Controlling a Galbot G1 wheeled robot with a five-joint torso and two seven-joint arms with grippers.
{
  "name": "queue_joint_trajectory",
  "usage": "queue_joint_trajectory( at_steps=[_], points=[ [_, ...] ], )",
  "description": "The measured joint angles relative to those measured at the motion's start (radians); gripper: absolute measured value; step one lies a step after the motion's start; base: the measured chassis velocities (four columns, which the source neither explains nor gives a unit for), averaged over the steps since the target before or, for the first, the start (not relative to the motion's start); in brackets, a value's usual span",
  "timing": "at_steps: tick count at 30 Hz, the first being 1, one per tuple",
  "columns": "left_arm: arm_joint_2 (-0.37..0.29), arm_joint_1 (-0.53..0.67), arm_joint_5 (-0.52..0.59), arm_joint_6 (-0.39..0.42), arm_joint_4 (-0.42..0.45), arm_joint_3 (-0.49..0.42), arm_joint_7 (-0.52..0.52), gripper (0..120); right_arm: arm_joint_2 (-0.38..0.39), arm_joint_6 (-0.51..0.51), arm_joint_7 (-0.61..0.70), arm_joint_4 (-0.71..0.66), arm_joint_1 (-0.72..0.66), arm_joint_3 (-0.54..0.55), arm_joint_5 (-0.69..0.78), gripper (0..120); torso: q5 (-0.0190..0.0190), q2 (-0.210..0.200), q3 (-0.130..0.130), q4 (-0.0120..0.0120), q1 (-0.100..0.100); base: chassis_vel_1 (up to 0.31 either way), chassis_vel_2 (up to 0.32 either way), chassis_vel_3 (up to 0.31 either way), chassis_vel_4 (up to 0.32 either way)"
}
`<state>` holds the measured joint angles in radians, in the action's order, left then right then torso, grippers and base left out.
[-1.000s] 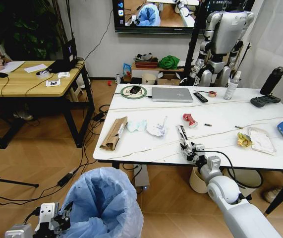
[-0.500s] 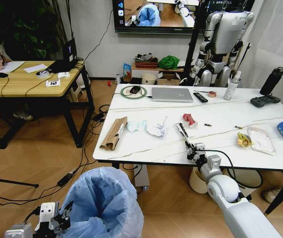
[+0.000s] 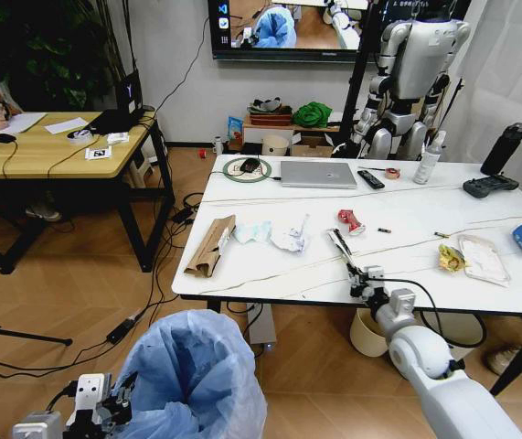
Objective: Pick up the trash bin and place the trash from the table into it.
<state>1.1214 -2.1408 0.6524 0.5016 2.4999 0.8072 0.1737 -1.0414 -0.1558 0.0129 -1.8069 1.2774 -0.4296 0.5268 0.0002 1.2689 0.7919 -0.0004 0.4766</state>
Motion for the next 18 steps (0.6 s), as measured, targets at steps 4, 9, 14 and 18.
queue_joint_trajectory(
  at_steps=[4,9,14,18],
  points=[
    [-0.042,0.012,0.022,0.007,0.000,-0.014,0.002,0,0.021,0.032,-0.027,-0.074,0.072,-0.071,0.035,0,-0.0001,0.000,0.000,0.0002,0.000,0.000,0.000,0.000,0.000],
    [-0.092,0.023,0.041,0.011,0.000,-0.033,0.004,0,0.038,0.053,-0.037,-0.167,0.148,-0.139,0.060,0,-0.0003,0.000,0.000,0.0003,0.000,0.000,0.000,0.000,0.000],
    [-0.142,0.041,0.074,0.023,0.000,-0.043,0.017,0,0.047,0.102,-0.054,-0.265,0.230,-0.182,0.075,0,-0.0003,0.000,0.000,0.0003,0.000,0.000,0.000,0.000,0.000],
    [-0.181,0.073,0.109,0.039,0.000,-0.048,0.034,0,0.045,0.145,-0.060,-0.325,0.282,-0.193,0.077,0,-0.0003,0.000,0.000,0.0005,0.000,0.000,0.000,0.000,0.000]
  ],
)
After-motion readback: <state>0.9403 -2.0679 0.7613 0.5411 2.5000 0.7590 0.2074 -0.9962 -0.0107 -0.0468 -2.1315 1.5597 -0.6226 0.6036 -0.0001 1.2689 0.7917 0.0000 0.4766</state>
